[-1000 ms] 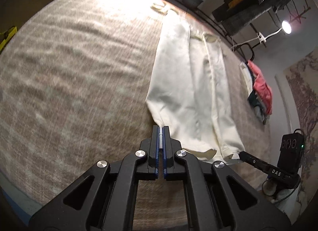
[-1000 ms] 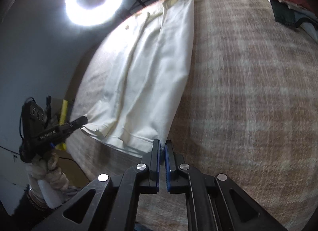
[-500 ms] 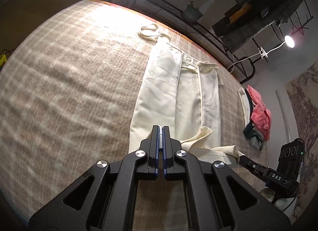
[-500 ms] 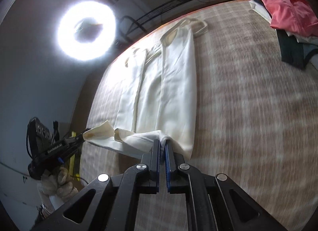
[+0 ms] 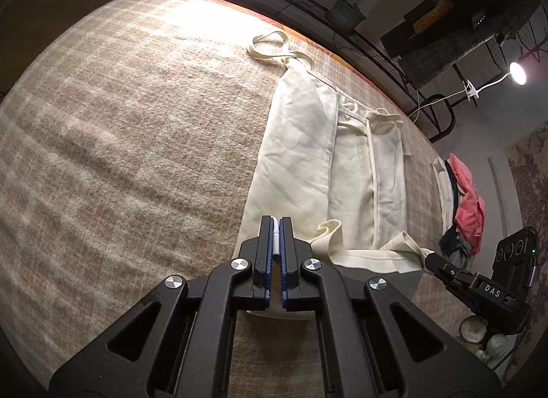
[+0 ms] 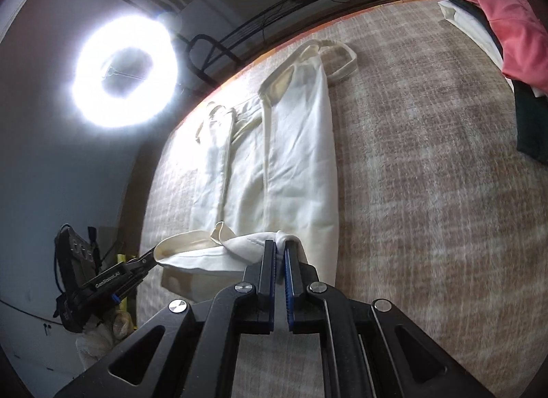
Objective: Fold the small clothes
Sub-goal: 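Lift the hem with both tools and fold it toward the straps, then open both tools and withdraw from the folded hem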
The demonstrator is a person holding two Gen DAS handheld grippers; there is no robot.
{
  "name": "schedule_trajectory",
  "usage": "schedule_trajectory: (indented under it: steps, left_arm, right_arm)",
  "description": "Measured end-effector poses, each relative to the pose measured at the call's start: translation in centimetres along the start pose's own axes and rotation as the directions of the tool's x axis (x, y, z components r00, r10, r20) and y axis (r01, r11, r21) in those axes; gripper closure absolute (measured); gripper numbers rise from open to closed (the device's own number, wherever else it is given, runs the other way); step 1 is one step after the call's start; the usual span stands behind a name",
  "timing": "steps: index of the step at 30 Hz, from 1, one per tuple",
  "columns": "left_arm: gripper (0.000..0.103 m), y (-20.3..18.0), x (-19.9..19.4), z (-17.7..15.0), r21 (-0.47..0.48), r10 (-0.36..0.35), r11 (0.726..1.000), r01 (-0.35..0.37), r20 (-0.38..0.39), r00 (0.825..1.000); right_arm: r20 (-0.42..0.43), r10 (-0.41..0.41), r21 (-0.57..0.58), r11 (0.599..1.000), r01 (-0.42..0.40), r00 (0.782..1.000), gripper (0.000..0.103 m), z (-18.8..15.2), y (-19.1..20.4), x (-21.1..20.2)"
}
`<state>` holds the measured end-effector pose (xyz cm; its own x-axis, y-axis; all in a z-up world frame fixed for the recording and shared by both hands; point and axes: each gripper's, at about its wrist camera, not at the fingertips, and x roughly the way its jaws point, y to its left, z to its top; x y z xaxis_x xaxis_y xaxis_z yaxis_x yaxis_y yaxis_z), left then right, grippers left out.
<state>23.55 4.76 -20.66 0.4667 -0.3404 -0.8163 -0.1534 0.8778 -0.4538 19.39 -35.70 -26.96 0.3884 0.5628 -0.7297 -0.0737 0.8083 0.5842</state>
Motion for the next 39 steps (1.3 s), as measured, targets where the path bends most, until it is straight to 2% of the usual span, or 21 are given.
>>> schedule_trajectory:
  steps: [2,3,4,5,9,11,13,14,16,18,22,26,28,30,32,35,39]
  left_arm:
    - [0.098,0.3,-0.1,0.5,-0.006,0.004,1.0,-0.004,-0.001,1.0]
    - [0.094,0.5,-0.4,0.7,-0.01,-0.001,1.0,0.001,0.001,1.0]
    - [0.088,0.6,-0.8,0.8,-0.012,-0.006,1.0,0.006,0.011,1.0]
    - [0.086,0.7,-1.4,0.9,-0.003,-0.008,1.0,0.008,0.03,1.0]
    - [0.086,0.2,-2.9,0.4,0.085,-0.001,0.996,-0.005,0.062,0.998]
    - [0.086,0.1,-2.8,-0.2,0.119,0.008,0.993,-0.015,0.058,0.998]
    - [0.086,0.2,-2.3,-0.6,0.138,0.02,0.99,-0.025,0.034,0.999]
    - [0.086,0.4,-1.8,-0.8,0.136,0.021,0.99,-0.023,0.014,1.0]
    - [0.083,0.9,-0.8,-1.0,0.129,0.022,0.991,-0.018,-0.027,0.999]
    - [0.082,1.3,-0.2,-1.3,0.124,0.041,0.992,-0.036,-0.038,0.998]
    - [0.082,1.6,0.9,-1.6,0.122,0.049,0.992,-0.04,-0.068,0.997]
    - [0.082,1.9,1.7,-1.7,0.113,0.052,0.993,-0.043,-0.082,0.995]
    - [0.082,1.9,1.8,-1.7,0.111,0.047,0.993,-0.038,-0.079,0.996]
    - [0.083,1.4,1.7,-1.7,0.131,0.045,0.991,-0.036,-0.062,0.997]
    - [0.094,0.7,1.5,-1.8,0.162,0.053,0.986,-0.045,-0.049,0.997]
    - [0.099,-0.3,1.4,-2.2,0.215,0.08,0.974,-0.072,-0.027,0.996]
    - [0.101,-1.1,0.8,-2.3,0.256,0.113,0.96,-0.114,0.02,0.993]
  right_arm:
    - [0.004,-0.013,0.0,1.0,0.013,1.0,0.093,0.2,-0.1,0.2]
    - [0.003,-0.03,-0.003,1.0,0.03,1.0,0.08,0.2,0.0,0.2]
    - [0.004,-0.045,-0.008,0.999,0.045,0.999,0.073,0.4,0.0,0.2]
    - [0.011,-0.055,-0.013,0.998,0.055,0.998,0.071,0.4,0.0,-0.1]
    - [0.037,-0.058,-0.092,0.994,0.061,0.998,0.077,0.0,1.4,-1.1]
    - [0.038,-0.064,-0.141,0.988,0.069,0.997,0.077,-0.3,2.2,-1.1]
    - [0.047,-0.107,-0.198,0.974,0.114,0.993,0.077,-0.9,3.0,-0.8]
    - [0.049,-0.13,-0.217,0.967,0.137,0.99,0.076,-1.1,3.1,-0.6]
    - [0.061,-0.168,-0.24,0.954,0.178,0.984,0.069,-1.2,3.0,0.0]
    - [0.075,-0.183,-0.239,0.951,0.196,0.98,0.069,-1.0,2.5,0.3]
    - [0.082,-0.152,-0.241,0.956,0.167,0.985,0.069,-0.6,2.2,0.7]
    - [0.055,-0.165,-0.249,0.953,0.173,0.985,0.069,-0.4,2.1,2.0]
    - [0.04,-0.164,-0.24,0.956,0.169,0.986,0.072,-0.5,1.8,2.6]
    - [0.029,-0.155,-0.246,0.956,0.157,0.987,0.08,-0.5,1.7,3.0]
    - [0.024,-0.149,-0.267,0.952,0.15,0.989,0.087,-0.7,2.0,3.1]
    - [0.027,-0.147,-0.297,0.943,0.148,0.989,0.099,-1.1,2.5,2.9]
    - [0.032,-0.153,-0.311,0.938,0.155,0.988,0.103,-1.5,2.8,2.6]
